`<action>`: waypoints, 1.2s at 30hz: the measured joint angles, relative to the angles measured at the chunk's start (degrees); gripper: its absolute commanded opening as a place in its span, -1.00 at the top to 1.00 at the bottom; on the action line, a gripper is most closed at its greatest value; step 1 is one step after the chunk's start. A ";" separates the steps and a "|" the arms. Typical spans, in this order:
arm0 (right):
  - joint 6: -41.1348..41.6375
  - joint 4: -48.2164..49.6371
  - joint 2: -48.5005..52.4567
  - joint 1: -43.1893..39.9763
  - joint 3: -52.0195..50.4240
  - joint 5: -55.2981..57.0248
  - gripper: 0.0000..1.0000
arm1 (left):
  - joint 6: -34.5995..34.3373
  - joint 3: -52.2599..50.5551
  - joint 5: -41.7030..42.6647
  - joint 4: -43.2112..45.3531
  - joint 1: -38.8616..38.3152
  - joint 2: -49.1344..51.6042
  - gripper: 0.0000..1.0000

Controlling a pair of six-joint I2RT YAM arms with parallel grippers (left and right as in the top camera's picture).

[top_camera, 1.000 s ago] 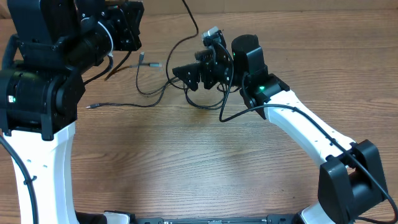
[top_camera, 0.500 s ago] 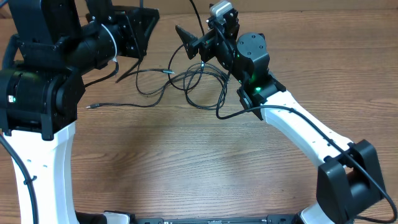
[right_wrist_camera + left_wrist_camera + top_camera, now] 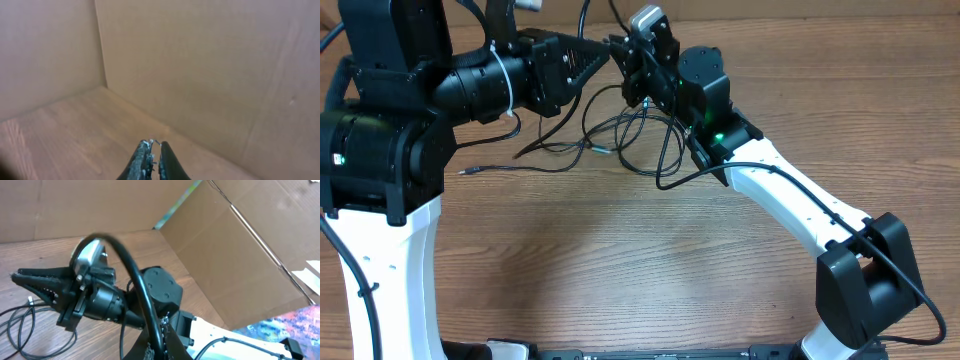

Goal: Untangle cables

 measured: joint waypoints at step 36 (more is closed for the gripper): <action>-12.61 -26.18 -11.08 -65.64 20.13 8.76 0.92 | 2.54 -0.90 -17.03 -6.82 0.00 14.47 -1.00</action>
